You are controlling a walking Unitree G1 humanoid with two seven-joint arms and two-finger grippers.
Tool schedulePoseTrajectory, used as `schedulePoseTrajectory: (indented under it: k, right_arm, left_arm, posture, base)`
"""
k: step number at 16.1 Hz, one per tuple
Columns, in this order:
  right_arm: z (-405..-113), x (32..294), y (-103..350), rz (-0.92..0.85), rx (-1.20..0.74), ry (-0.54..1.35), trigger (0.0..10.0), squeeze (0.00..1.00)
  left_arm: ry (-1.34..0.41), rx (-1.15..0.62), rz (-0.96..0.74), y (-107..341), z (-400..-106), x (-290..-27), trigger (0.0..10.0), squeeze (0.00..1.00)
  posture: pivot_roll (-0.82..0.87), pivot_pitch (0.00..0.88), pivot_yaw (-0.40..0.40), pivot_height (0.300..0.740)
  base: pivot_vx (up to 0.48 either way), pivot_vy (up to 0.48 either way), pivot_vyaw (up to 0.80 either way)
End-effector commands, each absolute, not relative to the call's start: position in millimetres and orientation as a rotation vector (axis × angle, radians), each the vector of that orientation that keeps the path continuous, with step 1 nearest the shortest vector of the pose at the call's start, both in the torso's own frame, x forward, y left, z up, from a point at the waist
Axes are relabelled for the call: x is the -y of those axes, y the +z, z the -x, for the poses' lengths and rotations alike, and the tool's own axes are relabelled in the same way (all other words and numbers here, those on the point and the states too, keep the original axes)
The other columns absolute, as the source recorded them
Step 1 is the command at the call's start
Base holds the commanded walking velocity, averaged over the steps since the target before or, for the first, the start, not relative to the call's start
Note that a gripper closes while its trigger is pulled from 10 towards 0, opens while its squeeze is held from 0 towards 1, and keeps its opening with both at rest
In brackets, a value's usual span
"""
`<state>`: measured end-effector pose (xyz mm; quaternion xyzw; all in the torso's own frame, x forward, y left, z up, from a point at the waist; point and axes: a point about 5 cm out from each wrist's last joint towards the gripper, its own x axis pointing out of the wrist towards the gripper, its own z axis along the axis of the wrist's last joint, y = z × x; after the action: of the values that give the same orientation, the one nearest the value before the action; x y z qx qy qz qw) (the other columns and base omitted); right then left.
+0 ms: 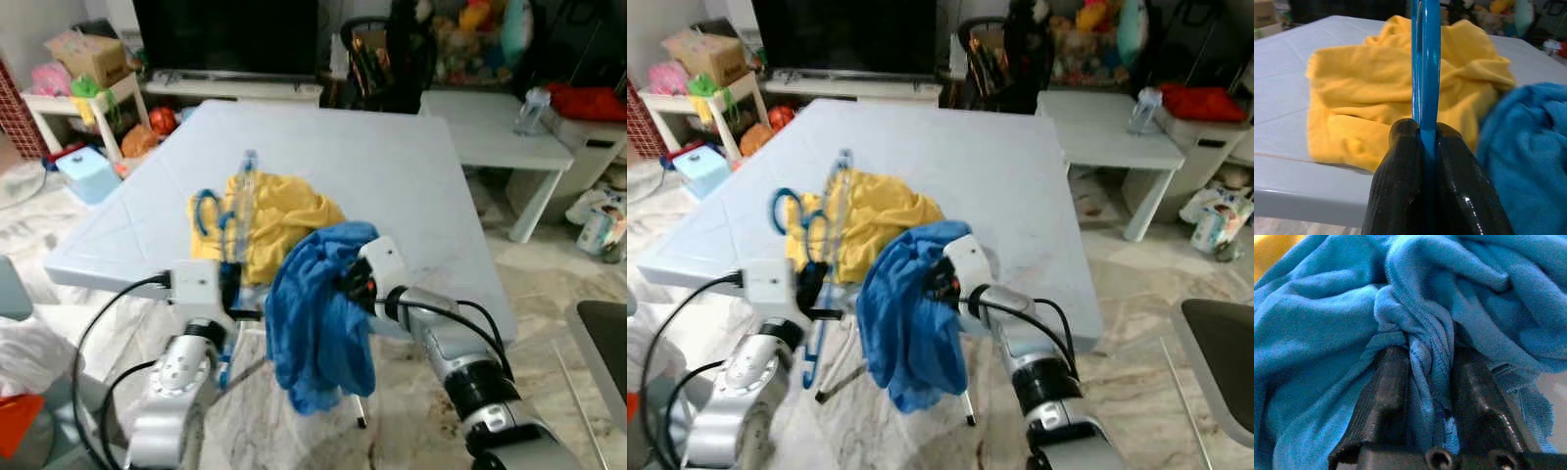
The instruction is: Hang hanger
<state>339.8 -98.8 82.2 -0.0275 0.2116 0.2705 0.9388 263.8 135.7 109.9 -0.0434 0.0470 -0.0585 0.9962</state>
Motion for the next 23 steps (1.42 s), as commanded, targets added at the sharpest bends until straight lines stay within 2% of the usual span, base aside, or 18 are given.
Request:
schedulePoseTrajectory:
  k: [1,4,7,9,10,12,15,16,18,19,20,21,22,23]
  right_arm:
    - [-353.2,95.9,100.7,0.032,-0.361,0.492,0.0,0.0]
    - [-372.3,85.3,126.2,-0.029,-0.277,0.42,0.0,0.0]
    - [-404.0,59.4,206.9,-0.114,-0.039,0.389,0.0,0.0]
    - [-413.4,54.6,248.5,-0.146,0.066,0.359,0.0,0.0]
    - [-417.8,56.5,285.5,-0.196,0.176,0.316,0.0,0.0]
    - [-418.9,60.7,326.1,-0.211,0.292,0.288,0.0,0.0]
    - [-418.1,64.6,352.6,-0.199,0.358,0.282,0.0,0.0]
    - [-419.6,67.0,347.3,-0.16,0.34,0.273,0.0,0.0]
    - [-423.5,68.4,299.9,-0.014,0.198,0.282,0.0,0.0]
    - [-422.4,69.6,259.0,0.095,0.062,0.308,0.6,0.0]
    - [-418.2,72.5,223.7,0.163,-0.054,0.344,8.4,0.0]
    - [-410.5,78.3,188.0,0.254,-0.152,0.392,10.0,0.0]
    - [-403.0,85.2,162.5,0.265,-0.223,0.431,10.0,1.0]
    - [-396.6,92.8,144.8,0.309,-0.268,0.471,10.0,1.0]
  left_arm:
    - [-0.113,-0.084,0.084,112.8,-265.8,-137.7,10.0,0.0]
    - [-0.116,-0.079,0.091,113.6,-265.7,-136.6,10.0,0.0]
    - [-0.112,-0.078,0.096,113.4,-264.7,-134.6,10.0,0.0]
    - [-0.101,-0.076,0.096,113.0,-263.2,-135.2,10.0,0.0]
    - [-0.075,-0.073,0.095,113.2,-261.5,-139.4,10.0,0.0]
    - [-0.041,-0.06,0.084,115.1,-262.0,-146.0,10.0,0.0]
    - [-0.031,-0.041,0.082,118.5,-266.7,-147.3,10.0,0.0]
    - [-0.027,-0.033,0.082,119.6,-268.3,-147.1,10.0,0.0]
    - [-0.025,-0.032,0.083,118.9,-267.2,-146.0,10.0,0.0]
    - [-0.028,-0.033,0.084,118.3,-266.5,-144.9,10.0,0.0]
    - [-0.032,-0.035,0.083,117.6,-266.3,-144.0,10.0,0.0]
    - [-0.043,-0.038,0.081,117.3,-266.9,-143.5,10.0,0.0]
    - [-0.052,-0.039,0.079,117.5,-268.0,-143.3,10.0,0.0]
    - [-0.057,-0.039,0.077,117.9,-269.5,-144.0,10.0,0.0]
  posture:
    - [0.02,0.0,-0.058,0.74]
    - [0.02,0.0,-0.064,0.74]
    - [0.03,0.0,-0.083,0.74]
    - [0.05,0.0,-0.103,0.74]
    - [0.06,0.0,-0.114,0.74]
    - [0.09,0.0,-0.131,0.74]
    - [0.09,0.0,-0.143,0.74]
    - [0.09,0.0,-0.147,0.74]
    - [0.09,0.0,-0.145,0.74]
    - [0.09,0.0,-0.138,0.74]
    - [0.08,0.0,-0.129,0.74]
    - [0.08,0.0,-0.123,0.74]
    - [0.08,0.0,-0.116,0.74]
    - [0.07,0.0,-0.106,0.74]
  base:
    - [0.0,0.0,0.0]
    - [0.0,0.0,0.0]
    - [0.0,0.0,0.0]
    - [0.0,0.0,0.0]
    - [0.0,0.0,0.0]
    - [0.0,0.0,0.0]
    - [0.0,0.0,0.0]
    - [0.0,0.0,0.0]
    - [0.0,0.0,0.0]
    - [0.0,0.0,0.0]
    - [0.0,0.0,0.0]
    - [0.0,0.0,0.0]
    - [0.0,0.0,0.0]
    - [0.0,0.0,0.0]
